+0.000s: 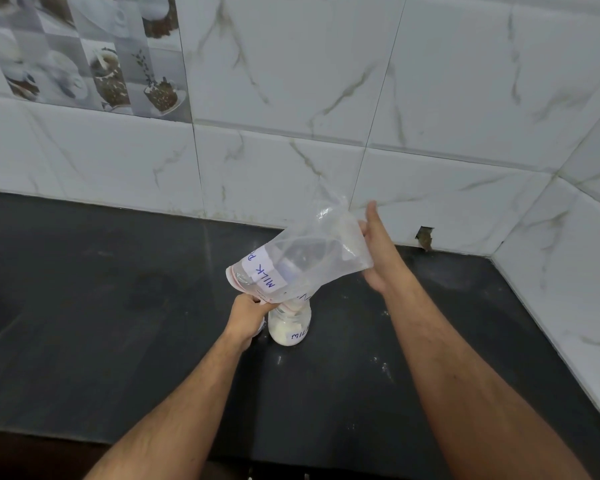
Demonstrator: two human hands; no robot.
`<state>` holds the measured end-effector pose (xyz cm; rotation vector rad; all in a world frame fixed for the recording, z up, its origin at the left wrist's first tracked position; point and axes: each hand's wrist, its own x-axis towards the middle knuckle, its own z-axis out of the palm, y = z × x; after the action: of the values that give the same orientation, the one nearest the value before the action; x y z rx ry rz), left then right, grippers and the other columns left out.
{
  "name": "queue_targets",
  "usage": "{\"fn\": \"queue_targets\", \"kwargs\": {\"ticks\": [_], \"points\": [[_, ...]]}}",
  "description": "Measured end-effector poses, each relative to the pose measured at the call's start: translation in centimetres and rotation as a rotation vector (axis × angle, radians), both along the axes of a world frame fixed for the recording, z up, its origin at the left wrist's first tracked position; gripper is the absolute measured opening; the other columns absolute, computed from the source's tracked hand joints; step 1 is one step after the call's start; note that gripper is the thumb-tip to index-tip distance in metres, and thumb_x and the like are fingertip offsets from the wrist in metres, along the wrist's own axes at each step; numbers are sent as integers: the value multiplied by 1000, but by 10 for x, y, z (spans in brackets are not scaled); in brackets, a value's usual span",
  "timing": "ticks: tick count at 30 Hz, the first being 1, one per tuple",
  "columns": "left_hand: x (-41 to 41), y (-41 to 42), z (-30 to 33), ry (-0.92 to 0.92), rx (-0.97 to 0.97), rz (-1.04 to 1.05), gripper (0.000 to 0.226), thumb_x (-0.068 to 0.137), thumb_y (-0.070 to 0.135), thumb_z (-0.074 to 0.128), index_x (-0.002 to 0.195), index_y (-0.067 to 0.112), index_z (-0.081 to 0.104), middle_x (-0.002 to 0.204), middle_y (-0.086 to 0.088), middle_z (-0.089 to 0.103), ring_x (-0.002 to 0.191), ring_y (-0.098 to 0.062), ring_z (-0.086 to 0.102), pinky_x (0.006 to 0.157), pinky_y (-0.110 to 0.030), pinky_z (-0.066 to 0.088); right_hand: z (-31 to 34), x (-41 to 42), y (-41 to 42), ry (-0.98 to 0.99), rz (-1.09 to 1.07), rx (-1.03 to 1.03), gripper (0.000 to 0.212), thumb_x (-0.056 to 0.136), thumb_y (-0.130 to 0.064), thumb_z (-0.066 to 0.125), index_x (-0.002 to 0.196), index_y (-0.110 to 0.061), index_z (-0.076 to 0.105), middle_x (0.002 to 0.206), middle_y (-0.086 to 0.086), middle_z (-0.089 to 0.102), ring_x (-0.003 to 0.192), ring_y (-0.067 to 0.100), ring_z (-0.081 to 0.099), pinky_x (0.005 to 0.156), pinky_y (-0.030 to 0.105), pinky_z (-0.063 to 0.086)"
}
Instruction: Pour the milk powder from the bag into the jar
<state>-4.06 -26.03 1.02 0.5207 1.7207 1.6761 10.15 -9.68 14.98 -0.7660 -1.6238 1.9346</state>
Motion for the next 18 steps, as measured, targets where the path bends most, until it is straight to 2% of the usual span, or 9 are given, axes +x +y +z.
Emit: {"fn": "queue_targets", "kwargs": {"ticks": [2,4,7,8,11,13,15,16,18], "points": [[-3,1,-7,-5,-48,6,16,70,36,84,84,29,80,79,1,74,73,-20,53,69,-35,43,-18,3,0,125,21,-189,99,83,-88,15,128,-18,68,125,13,71,119,32,63,90,43,51],[-4,1,-13,-11,-74,-13,29,55,53,83,81,40,79,87,-4,73,82,-20,55,75,-39,45,-35,3,-4,194,28,-309,110,70,-97,13,141,-25,58,138,11,64,130,34,56,104,54,45],[-4,2,-15,-7,-85,-14,34,50,56,82,81,41,78,91,-8,76,83,-20,56,76,-39,46,-58,-3,-15,135,-58,-330,107,66,-100,5,140,-41,55,141,-3,62,137,28,49,116,63,27],[-4,2,-13,-4,-82,-16,34,50,54,82,81,41,79,91,-9,77,83,-21,57,76,-40,46,-63,-4,-18,124,-65,-328,106,67,-99,3,140,-42,54,140,-5,63,136,27,50,117,61,28],[-3,0,-10,-3,-85,-3,26,53,48,82,77,41,78,87,-8,74,83,-22,57,75,-41,46,-66,-8,-28,126,-27,-326,109,72,-95,1,142,-31,55,140,1,63,132,27,55,112,53,39],[-2,1,-8,-1,-104,11,19,57,42,82,75,41,78,85,1,73,83,-22,58,76,-41,49,-71,-10,-31,190,-78,-315,99,82,-89,12,142,-23,55,140,8,62,132,31,56,108,52,44],[-1,1,-6,11,-112,22,10,68,33,84,76,36,79,86,9,77,88,-22,66,85,-46,55,-76,-13,-34,200,-93,-263,70,101,-66,28,140,-15,54,139,14,61,133,38,53,101,52,49],[-1,2,-6,15,-108,28,9,73,28,84,78,34,79,87,10,78,93,-22,69,89,-48,55,-79,-15,-36,176,-76,-232,58,104,-55,35,139,-13,55,138,15,62,132,39,54,100,53,50],[-2,4,-10,14,-98,35,11,77,22,83,80,31,78,90,9,78,94,-20,70,87,-44,55,-81,-17,-41,146,-51,-203,50,103,-46,44,138,-12,56,136,14,63,129,37,57,103,56,50]]}}
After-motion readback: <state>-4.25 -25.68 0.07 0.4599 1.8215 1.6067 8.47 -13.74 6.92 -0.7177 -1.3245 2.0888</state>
